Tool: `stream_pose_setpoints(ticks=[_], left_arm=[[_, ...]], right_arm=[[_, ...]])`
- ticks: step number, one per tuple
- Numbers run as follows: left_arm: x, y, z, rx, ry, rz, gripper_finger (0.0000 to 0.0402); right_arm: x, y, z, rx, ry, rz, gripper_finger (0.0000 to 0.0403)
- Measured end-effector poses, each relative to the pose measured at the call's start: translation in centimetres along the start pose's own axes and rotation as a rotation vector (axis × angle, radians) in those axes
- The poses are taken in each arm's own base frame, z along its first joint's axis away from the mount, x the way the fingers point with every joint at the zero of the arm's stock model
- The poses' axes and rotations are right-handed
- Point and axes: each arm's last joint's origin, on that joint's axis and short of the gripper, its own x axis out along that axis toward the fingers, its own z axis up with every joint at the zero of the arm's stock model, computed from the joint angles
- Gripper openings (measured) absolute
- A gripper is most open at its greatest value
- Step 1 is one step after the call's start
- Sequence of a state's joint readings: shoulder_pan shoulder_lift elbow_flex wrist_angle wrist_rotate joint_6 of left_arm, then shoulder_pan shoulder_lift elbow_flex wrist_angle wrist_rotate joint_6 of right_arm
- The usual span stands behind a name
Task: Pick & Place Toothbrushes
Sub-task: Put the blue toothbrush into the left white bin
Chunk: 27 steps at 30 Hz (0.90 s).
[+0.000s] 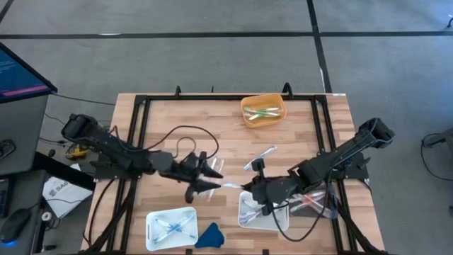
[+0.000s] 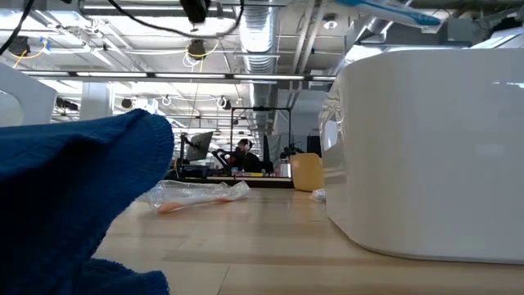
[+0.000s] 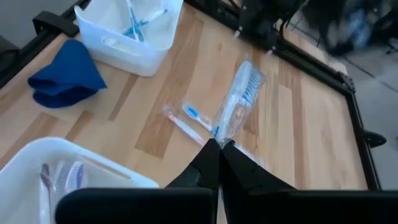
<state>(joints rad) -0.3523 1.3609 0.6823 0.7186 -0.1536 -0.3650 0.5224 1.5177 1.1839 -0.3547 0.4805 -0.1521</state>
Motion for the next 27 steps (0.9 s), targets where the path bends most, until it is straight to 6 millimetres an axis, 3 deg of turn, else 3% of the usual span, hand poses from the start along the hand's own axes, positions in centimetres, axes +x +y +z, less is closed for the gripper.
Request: stream_pose_setpoints(ticks=[5,11,16,22,27], left_arm=[[-1.3,-2.0,1.3,0.095,-0.059,-0.073,0.0157],[-2.2,-3.3,1.2,0.132,-0.024,-0.110,0.0157],[-2.6,-3.9,0.9,0.135,0.022,-0.126,0.0157],[-2.5,-3.7,0.9,0.149,0.015,-0.097,0.0157],[-1.7,-2.9,0.3,0.167,-0.020,0.056,0.0157]], right_arm=[[0.1,-0.1,-0.3,0.017,0.028,0.000,0.0001],[-0.1,-0.1,-0.1,0.021,0.022,-0.075,0.0001],[-1.8,0.1,0.7,0.038,-0.044,-0.193,0.0000],[-4.8,0.7,0.7,0.072,-0.300,-0.213,0.0000],[-6.7,0.6,-1.0,0.129,-0.605,-0.164,0.0000]])
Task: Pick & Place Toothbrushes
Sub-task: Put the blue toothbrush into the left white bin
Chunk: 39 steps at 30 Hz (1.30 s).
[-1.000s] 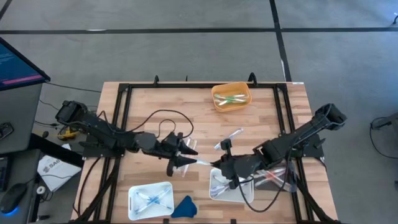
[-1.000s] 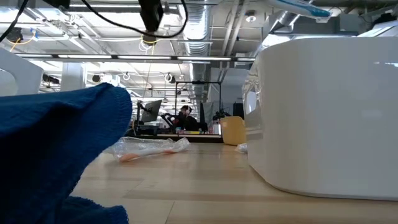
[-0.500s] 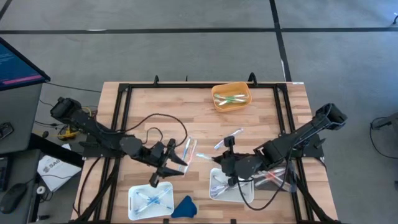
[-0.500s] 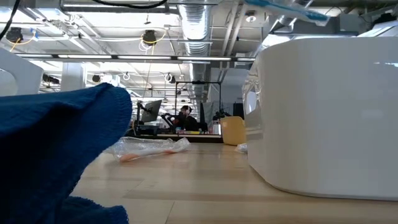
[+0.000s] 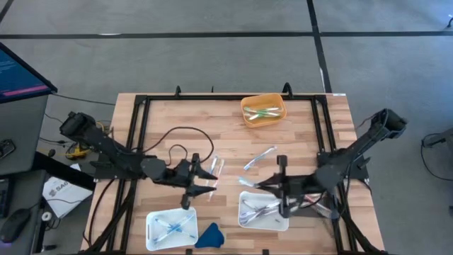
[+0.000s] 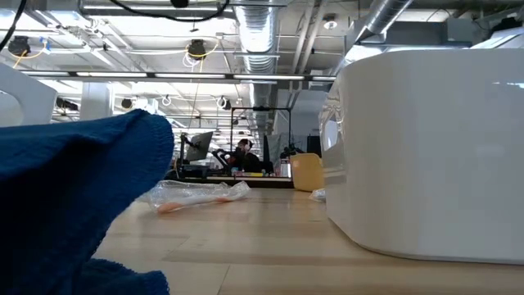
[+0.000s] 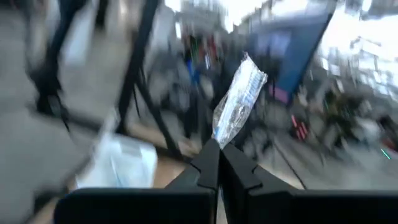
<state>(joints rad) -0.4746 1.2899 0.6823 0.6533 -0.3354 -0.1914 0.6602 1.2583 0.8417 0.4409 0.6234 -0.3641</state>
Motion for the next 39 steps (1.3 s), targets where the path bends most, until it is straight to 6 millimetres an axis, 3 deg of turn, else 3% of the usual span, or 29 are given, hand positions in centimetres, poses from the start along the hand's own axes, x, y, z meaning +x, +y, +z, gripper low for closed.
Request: stream_pose_setpoints(ticks=[4,8,13,17,23,26,31,39], left_arm=[[1.8,0.6,-1.6,0.016,-0.052,0.045,0.0157],[3.5,1.6,-2.8,-0.029,-0.170,0.064,0.0157],[4.3,2.8,-2.7,-0.178,-0.293,0.066,0.0157],[5.1,3.3,-2.4,-0.247,-0.293,-0.004,0.0154],[7.9,3.2,-4.0,-0.211,-0.240,-0.054,0.0135],[10.1,2.9,-4.6,-0.100,-0.246,-0.038,0.0123],[12.9,2.5,-4.1,0.056,-0.302,-0.016,0.0107],[13.6,2.6,-4.2,0.079,-0.307,0.003,0.0104]], right_arm=[[-1.1,-0.8,-0.9,0.093,-0.231,0.007,0.0000],[-1.4,-1.1,-1.8,0.116,-0.347,-0.022,0.0000],[-1.4,-1.0,-2.1,0.107,-0.362,-0.024,0.0000],[-1.3,-1.1,-2.1,0.103,-0.376,-0.007,0.0000],[-1.2,-1.1,-2.1,0.115,-0.388,0.011,0.0000],[-1.3,-1.1,-2.0,0.114,-0.392,0.009,0.0000],[-1.2,-1.1,-2.0,0.104,-0.388,0.006,0.0000],[-0.9,-1.3,-2.6,0.064,-0.311,-0.058,0.0000]])
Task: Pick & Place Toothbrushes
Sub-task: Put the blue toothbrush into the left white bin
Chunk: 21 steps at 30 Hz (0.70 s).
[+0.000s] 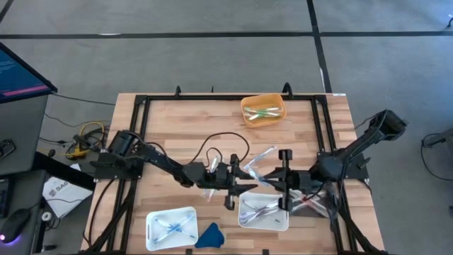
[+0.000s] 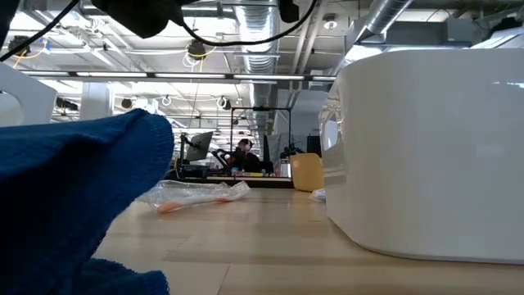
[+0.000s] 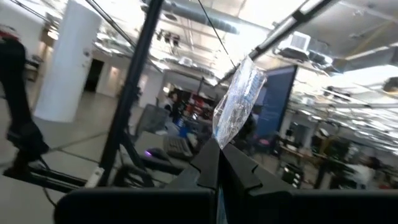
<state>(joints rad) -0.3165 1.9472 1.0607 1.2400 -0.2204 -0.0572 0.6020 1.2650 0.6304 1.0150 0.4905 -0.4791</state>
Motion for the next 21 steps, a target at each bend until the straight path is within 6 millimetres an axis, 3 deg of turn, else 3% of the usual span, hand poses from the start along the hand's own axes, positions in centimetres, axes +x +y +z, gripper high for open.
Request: stream_pose_setpoints(ticks=[11,21], left_arm=[[0.4,0.6,0.8,-0.002,-0.033,0.032,0.0104],[0.4,0.6,0.8,-0.003,-0.033,0.031,0.0104]], right_arm=[[0.7,-1.2,-1.4,-0.001,0.082,-0.041,0.0000],[0.7,-1.3,-1.4,-0.001,0.083,-0.043,0.0000]])
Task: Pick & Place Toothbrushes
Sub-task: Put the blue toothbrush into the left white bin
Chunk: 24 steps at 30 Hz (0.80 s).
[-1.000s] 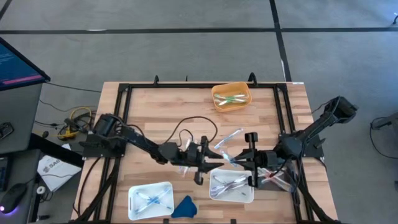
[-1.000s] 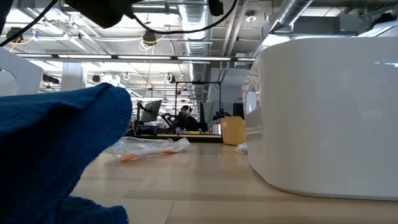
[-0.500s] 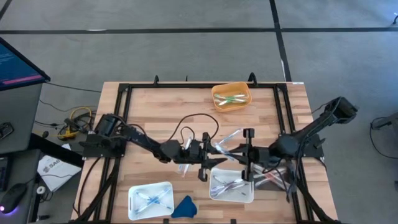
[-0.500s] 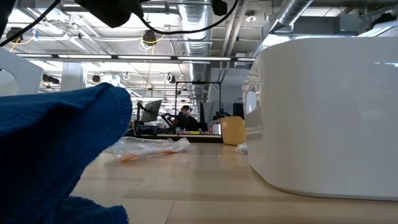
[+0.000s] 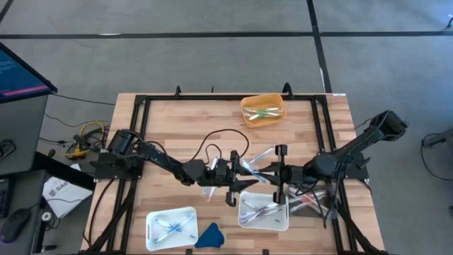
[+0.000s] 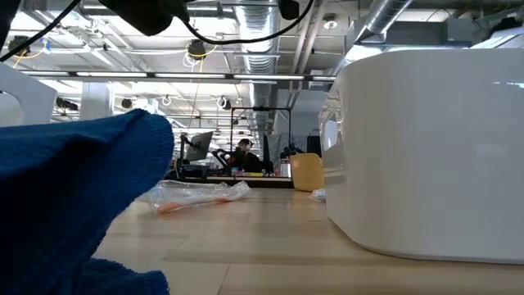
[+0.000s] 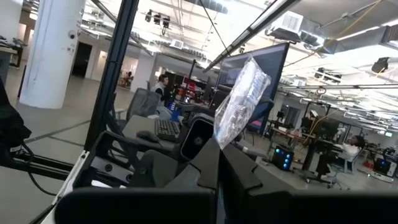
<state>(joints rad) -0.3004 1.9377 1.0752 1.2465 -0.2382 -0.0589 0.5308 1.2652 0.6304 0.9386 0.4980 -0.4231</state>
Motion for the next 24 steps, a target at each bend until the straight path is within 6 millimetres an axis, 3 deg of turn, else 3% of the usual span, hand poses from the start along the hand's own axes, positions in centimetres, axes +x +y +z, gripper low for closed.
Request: stream_pose_setpoints(ticks=[14,24], left_arm=[[0.0,0.5,-0.4,0.008,0.030,0.122,0.0104],[-0.1,0.1,-0.8,0.015,0.072,0.111,0.0104]], right_arm=[[1.3,0.5,-2.1,-0.016,0.008,-0.063,0.0000],[0.2,1.4,-0.5,-0.057,-0.006,-0.113,0.0000]])
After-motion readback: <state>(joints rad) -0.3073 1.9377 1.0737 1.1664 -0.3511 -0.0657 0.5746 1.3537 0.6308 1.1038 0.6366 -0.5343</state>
